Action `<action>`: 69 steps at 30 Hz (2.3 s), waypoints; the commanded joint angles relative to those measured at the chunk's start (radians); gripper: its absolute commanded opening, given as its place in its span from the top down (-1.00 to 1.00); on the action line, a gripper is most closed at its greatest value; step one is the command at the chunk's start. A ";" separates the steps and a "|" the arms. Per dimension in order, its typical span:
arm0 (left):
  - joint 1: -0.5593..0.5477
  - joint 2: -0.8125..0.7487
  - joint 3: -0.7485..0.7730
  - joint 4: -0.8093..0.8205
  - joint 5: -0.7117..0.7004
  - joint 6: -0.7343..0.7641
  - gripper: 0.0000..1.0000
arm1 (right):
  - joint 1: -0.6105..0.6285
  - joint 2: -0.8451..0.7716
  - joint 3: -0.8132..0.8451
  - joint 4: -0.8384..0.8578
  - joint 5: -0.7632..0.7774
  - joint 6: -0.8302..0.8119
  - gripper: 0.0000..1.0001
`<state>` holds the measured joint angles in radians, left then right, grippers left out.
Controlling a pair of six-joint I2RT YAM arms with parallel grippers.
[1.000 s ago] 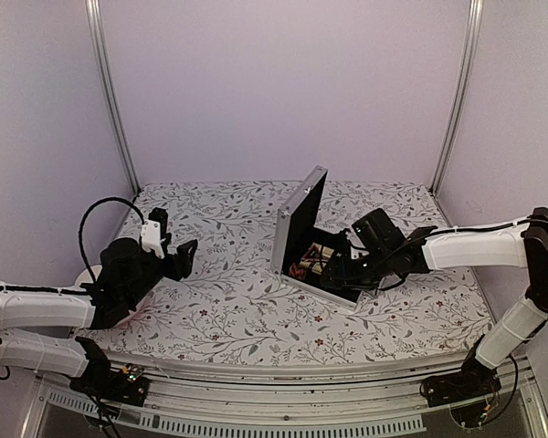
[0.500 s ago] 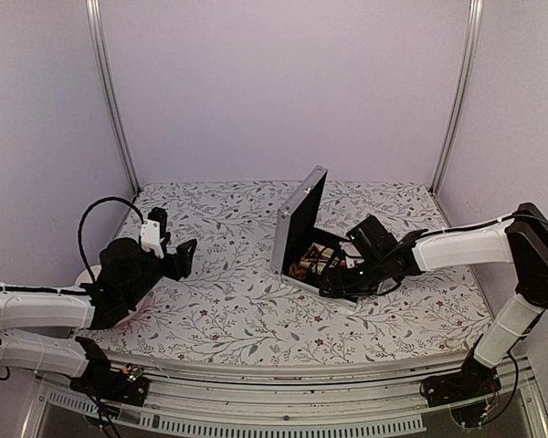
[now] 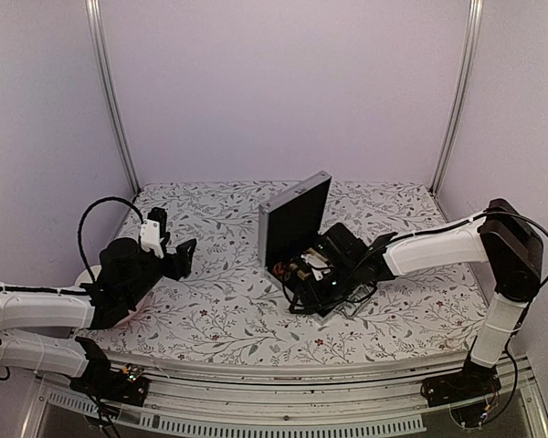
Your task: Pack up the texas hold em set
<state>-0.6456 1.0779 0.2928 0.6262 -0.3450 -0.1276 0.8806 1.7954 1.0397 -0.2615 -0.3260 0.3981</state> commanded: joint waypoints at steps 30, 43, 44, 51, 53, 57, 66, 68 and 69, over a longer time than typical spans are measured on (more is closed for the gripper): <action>-0.002 0.405 0.803 -0.416 0.641 -0.334 -0.53 | -0.471 -0.586 -0.411 0.274 -0.120 0.108 -0.75; -0.049 0.682 0.932 -0.371 0.983 -0.468 -0.44 | -0.654 -0.667 -0.528 0.378 -0.307 0.113 -0.76; -0.057 0.679 0.925 -0.375 0.990 -0.460 -0.44 | -0.659 -0.674 -0.531 0.378 -0.315 0.111 -0.77; -0.143 0.687 0.880 -0.448 1.058 -0.382 -0.44 | -0.693 -0.712 -0.533 0.378 -0.356 0.105 -0.77; -0.189 0.708 0.867 -0.492 1.067 -0.337 -0.44 | -0.695 -0.722 -0.533 0.377 -0.360 0.105 -0.77; -0.254 0.765 0.831 -0.531 1.131 -0.302 -0.30 | -0.696 -0.725 -0.532 0.349 -0.358 0.109 -0.76; -0.331 0.631 0.751 -0.549 0.724 -0.268 -0.01 | -0.656 -0.808 -0.613 0.331 -0.447 0.183 -0.60; -0.353 0.619 0.756 -0.551 0.630 -0.273 0.08 | -0.634 -0.837 -0.644 0.335 -0.442 0.210 -0.57; -0.366 0.614 0.758 -0.551 0.569 -0.280 0.13 | -0.624 -0.847 -0.659 0.336 -0.438 0.217 -0.55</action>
<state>-0.9554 1.7588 1.0313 0.0826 0.4854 -0.4286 0.2180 0.9997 0.4343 0.0685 -0.7403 0.5617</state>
